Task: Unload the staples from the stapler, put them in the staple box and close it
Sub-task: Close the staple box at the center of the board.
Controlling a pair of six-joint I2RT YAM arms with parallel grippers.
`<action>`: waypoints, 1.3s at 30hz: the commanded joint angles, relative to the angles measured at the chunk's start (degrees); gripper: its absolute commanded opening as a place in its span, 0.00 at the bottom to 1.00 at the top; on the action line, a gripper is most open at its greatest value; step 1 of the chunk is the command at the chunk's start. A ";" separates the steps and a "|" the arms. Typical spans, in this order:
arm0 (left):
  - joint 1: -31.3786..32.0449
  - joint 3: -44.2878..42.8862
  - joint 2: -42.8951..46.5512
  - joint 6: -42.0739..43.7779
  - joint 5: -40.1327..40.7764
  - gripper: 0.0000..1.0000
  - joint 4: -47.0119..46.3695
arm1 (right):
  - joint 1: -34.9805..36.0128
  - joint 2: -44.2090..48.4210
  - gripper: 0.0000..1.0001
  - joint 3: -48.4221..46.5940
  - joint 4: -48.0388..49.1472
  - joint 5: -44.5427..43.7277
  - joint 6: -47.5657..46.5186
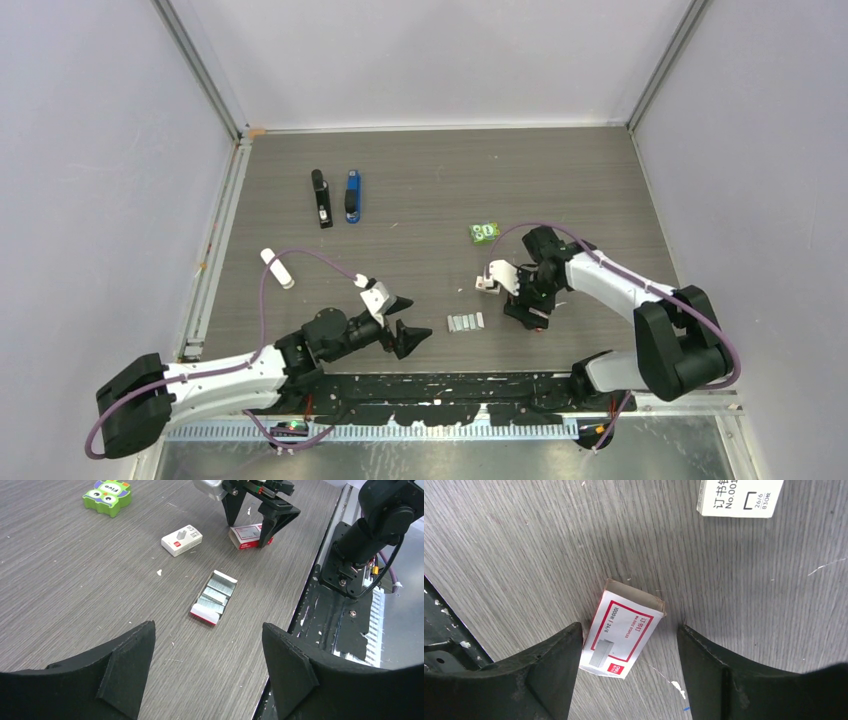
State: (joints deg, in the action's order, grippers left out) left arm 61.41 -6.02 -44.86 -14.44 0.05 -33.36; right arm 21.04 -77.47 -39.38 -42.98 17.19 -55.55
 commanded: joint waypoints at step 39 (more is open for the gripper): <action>-0.10 1.02 -0.93 -2.26 1.18 0.78 -0.77 | 14.80 -9.12 0.47 -10.51 -3.47 0.38 -13.20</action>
State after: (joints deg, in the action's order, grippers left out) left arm 61.41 -5.28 -44.71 -16.16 0.43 -30.55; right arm 34.85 -85.17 -46.00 -45.45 15.86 -68.71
